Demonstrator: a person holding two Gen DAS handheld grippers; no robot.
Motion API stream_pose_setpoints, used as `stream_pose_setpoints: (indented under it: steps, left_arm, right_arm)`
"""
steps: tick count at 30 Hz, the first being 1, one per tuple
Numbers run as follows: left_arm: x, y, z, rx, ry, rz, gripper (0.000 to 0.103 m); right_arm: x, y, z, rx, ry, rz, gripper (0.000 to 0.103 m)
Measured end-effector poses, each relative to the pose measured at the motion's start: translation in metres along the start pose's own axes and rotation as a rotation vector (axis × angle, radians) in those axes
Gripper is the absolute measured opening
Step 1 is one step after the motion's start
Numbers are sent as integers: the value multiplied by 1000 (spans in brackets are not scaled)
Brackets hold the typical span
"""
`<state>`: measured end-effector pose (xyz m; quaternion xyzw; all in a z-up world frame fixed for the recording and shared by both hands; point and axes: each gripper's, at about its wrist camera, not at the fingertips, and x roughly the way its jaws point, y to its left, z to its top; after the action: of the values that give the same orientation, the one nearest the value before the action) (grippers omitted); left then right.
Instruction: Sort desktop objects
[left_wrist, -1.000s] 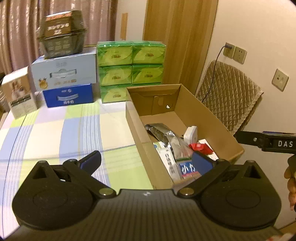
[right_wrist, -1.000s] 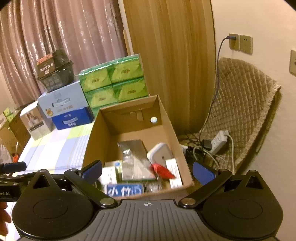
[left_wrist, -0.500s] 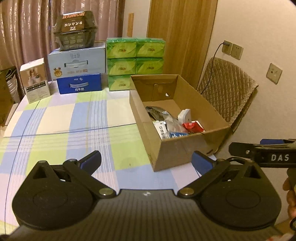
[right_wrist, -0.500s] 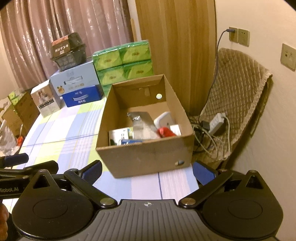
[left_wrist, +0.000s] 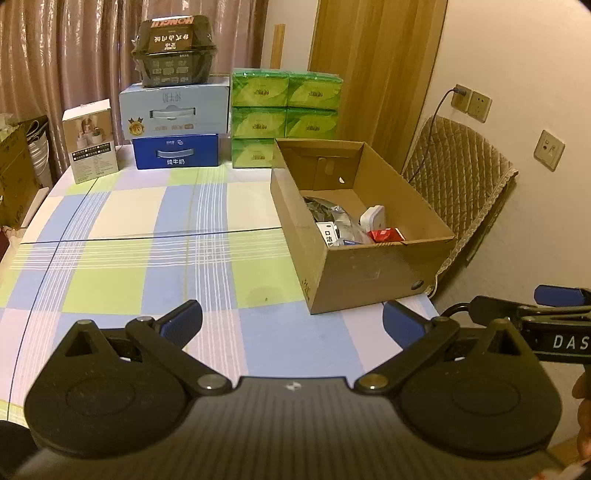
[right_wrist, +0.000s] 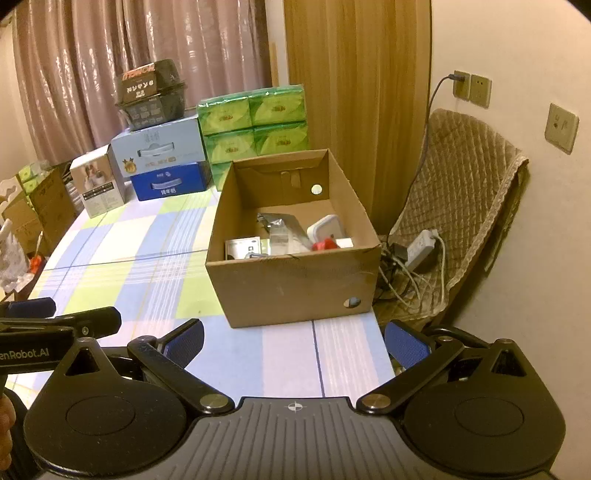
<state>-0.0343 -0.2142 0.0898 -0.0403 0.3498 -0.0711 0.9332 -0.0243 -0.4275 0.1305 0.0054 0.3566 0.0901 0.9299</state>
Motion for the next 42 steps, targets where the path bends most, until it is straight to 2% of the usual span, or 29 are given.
stream_pose_setpoints:
  steps: [42]
  left_arm:
    - [-6, -6, 2, 0, -34, -13, 102]
  right_arm:
    - [-12, -1, 4, -45, -26, -19, 101]
